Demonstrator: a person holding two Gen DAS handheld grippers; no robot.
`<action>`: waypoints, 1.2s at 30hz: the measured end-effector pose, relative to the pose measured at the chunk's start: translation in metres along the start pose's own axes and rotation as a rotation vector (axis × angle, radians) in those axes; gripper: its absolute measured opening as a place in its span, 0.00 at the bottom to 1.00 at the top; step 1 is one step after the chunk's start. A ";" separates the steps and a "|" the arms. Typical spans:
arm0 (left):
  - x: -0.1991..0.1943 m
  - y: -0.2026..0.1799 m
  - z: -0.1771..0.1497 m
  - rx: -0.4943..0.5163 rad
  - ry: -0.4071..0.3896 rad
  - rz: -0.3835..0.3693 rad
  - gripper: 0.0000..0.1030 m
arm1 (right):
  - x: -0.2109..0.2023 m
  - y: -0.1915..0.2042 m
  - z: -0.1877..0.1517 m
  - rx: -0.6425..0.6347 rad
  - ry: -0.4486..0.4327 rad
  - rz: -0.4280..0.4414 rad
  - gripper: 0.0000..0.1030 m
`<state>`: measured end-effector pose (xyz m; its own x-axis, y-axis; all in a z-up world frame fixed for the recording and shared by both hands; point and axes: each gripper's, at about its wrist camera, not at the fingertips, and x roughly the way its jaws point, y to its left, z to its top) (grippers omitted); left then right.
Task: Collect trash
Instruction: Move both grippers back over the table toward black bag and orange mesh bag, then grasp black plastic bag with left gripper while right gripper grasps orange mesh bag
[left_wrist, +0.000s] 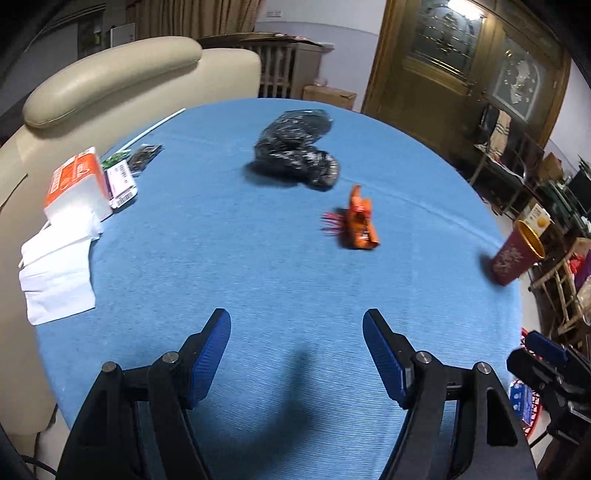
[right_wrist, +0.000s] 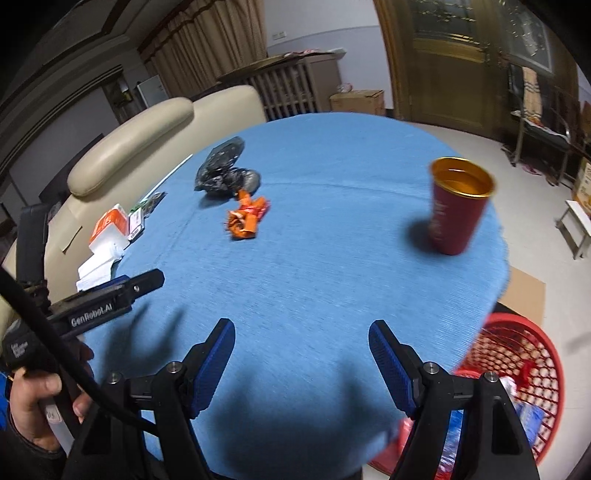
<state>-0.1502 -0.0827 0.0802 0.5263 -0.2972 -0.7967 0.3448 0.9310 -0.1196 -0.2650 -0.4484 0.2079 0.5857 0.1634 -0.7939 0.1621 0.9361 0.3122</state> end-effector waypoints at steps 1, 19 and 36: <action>0.001 0.003 0.000 -0.005 0.003 0.003 0.73 | 0.004 0.002 0.004 -0.002 0.004 0.004 0.76; 0.030 0.069 0.027 -0.116 0.016 0.046 0.73 | 0.151 0.069 0.100 -0.051 0.066 0.018 0.76; 0.106 0.006 0.147 -0.031 -0.039 -0.046 0.73 | 0.160 0.046 0.100 -0.055 0.095 0.001 0.32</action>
<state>0.0216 -0.1399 0.0822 0.5403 -0.3474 -0.7664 0.3451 0.9221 -0.1747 -0.0845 -0.4107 0.1473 0.5073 0.1904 -0.8405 0.1160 0.9513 0.2855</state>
